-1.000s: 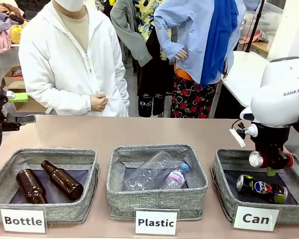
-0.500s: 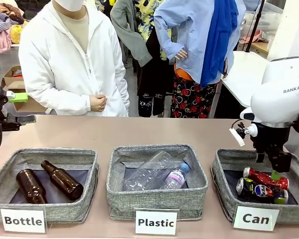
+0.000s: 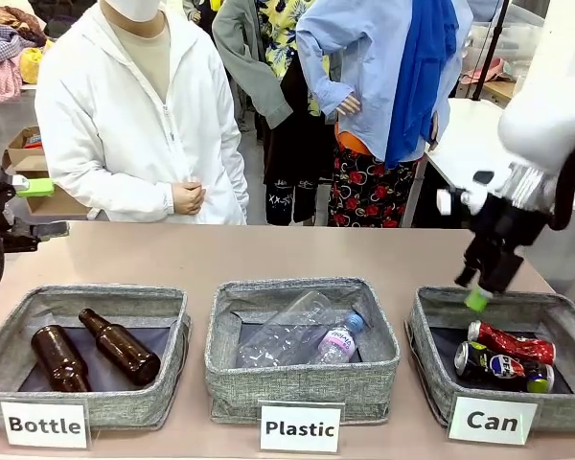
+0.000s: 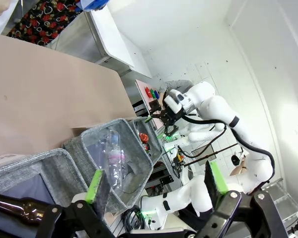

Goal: Sort the can waste into the basket.
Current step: Pick up the can waste from the table and place it in the right Fabric basket.

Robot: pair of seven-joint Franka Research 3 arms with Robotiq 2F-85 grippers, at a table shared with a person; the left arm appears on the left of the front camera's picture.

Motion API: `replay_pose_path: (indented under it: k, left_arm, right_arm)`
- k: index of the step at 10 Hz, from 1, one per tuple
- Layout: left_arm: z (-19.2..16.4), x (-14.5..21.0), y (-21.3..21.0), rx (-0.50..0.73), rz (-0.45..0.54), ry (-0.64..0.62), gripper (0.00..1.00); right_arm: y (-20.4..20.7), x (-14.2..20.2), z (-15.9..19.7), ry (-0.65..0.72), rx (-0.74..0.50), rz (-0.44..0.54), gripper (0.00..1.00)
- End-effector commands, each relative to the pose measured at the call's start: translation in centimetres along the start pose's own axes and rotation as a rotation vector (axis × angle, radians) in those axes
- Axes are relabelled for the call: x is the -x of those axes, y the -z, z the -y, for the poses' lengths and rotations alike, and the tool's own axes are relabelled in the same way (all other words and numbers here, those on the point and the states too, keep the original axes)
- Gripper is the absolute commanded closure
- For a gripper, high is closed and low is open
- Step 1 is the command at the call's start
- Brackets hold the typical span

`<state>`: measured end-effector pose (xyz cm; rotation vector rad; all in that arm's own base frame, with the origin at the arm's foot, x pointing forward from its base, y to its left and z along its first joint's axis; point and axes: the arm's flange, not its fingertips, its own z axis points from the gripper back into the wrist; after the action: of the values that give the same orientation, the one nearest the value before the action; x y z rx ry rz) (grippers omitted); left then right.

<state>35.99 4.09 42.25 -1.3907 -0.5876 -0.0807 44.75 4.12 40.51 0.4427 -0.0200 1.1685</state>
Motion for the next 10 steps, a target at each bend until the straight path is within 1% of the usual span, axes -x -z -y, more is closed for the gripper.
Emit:
replay_pose_path:
  k: [1,2,3,4,5,6,7,8,9,10]
  left_arm:
    - [0.4,0.2,-0.1,0.002,0.008,-0.009,0.00]
    - [0.4,0.2,-0.1,0.002,0.008,-0.009,0.00]
    - [0.4,0.2,-0.1,0.002,0.008,-0.009,0.00]
    - [0.4,0.2,-0.1,0.002,0.008,-0.009,0.00]
    - [0.4,0.2,-0.1,0.002,0.008,-0.009,0.00]
    - [0.4,0.2,-0.1,0.002,0.008,-0.009,0.00]
    - [0.4,0.2,-0.1,0.002,0.008,-0.009,0.00]
    - [0.4,0.2,-0.1,0.002,0.008,-0.009,0.00]
    - [0.4,0.2,-0.1,0.002,0.008,-0.009,0.00]
    - [0.4,0.2,-0.1,0.002,0.008,-0.009,0.00]
  right_arm:
    - [-2.4,-1.3,0.7,0.300,-0.085,0.626,0.00]
    - [-3.3,-1.5,1.2,0.346,-0.218,0.788,0.00]
    - [-3.8,-1.6,1.7,0.328,-0.379,0.879,0.00]
    - [-4.2,-1.6,2.4,0.348,-0.546,0.953,0.00]
    - [-4.6,-0.8,3.7,0.457,-0.641,1.094,0.00]
    - [-4.7,-0.2,4.3,0.499,-0.697,1.168,0.00]
    - [-4.6,0.0,4.3,0.486,-0.703,1.177,0.00]
    - [-4.4,0.2,4.2,0.421,-0.668,1.170,0.00]
    - [-4.5,0.5,4.3,0.377,-0.608,0.915,0.00]
    - [-4.5,0.5,4.3,0.377,-0.608,0.915,0.00]
